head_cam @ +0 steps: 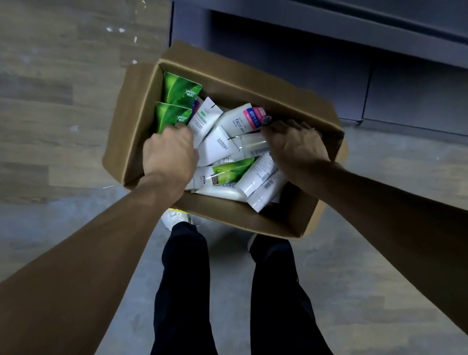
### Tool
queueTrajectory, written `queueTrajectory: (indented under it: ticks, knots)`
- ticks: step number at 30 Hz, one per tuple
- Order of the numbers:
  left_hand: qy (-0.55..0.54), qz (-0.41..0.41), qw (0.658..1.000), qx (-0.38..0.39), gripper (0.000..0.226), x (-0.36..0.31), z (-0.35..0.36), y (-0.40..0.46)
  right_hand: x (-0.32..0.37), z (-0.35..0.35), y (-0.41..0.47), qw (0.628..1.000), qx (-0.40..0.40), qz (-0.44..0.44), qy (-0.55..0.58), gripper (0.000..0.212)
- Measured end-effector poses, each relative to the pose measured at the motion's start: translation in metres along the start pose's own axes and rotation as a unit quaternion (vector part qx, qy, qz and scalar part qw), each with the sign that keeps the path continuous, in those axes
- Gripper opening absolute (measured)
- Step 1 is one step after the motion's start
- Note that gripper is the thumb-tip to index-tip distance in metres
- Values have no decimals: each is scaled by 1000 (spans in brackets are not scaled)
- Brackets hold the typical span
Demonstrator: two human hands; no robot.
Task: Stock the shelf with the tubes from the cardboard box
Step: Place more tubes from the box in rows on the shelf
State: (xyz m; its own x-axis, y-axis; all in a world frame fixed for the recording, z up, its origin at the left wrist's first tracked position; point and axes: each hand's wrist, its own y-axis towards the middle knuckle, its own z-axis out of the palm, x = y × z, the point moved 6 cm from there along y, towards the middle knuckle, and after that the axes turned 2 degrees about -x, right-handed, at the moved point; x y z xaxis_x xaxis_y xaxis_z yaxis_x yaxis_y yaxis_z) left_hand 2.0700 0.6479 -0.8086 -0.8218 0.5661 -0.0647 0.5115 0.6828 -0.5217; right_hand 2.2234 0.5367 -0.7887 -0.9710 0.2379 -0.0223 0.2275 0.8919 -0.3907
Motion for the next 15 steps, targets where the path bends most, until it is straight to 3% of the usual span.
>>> queueTrajectory:
  ticks: [7,10,13,15]
  knots:
    - [-49,14,999,17,26,11,-10,-8,7,-12,-8,996,-59,-51,-45,19]
    - [-59,18,997,44,28,16,-17,-7,7,-20,-21,997,-58,-34,-43,11]
    - [-67,14,996,50,33,11,-24,-10,1,-17,-32,999,-36,-20,-14,13]
    - [-109,1,992,64,37,6,-24,-12,0,-13,-39,997,-42,-65,29,19]
